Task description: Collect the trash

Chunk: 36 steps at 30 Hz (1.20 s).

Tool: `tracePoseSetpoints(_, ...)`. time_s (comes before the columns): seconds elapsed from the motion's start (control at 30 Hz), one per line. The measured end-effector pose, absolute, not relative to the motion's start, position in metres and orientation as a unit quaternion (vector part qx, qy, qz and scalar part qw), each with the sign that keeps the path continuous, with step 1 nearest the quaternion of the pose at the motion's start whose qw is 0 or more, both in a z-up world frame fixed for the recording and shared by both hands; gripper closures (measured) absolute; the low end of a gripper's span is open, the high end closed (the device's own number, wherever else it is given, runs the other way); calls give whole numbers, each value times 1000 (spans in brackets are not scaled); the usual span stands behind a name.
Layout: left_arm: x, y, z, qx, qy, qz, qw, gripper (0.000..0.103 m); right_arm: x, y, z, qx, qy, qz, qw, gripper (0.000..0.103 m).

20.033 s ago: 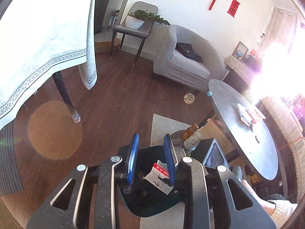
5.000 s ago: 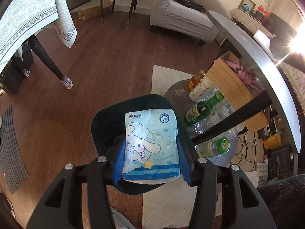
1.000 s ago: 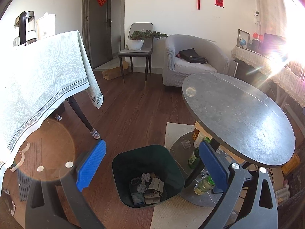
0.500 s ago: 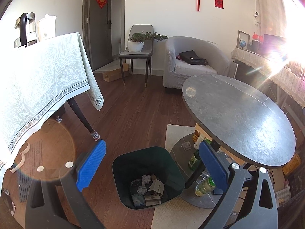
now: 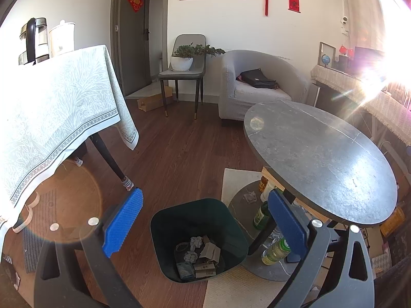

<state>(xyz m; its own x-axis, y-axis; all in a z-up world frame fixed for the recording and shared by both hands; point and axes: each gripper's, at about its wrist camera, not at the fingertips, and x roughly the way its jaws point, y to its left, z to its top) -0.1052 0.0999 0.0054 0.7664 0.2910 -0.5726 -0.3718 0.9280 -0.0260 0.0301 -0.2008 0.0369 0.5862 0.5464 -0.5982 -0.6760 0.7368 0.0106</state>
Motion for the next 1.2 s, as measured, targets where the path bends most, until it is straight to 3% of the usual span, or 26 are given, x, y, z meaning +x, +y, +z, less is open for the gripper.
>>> tracePoseSetpoints(1.2,-100,94,6,-66,296,168,938,3,28,-197,38,-117,297,348,881,5)
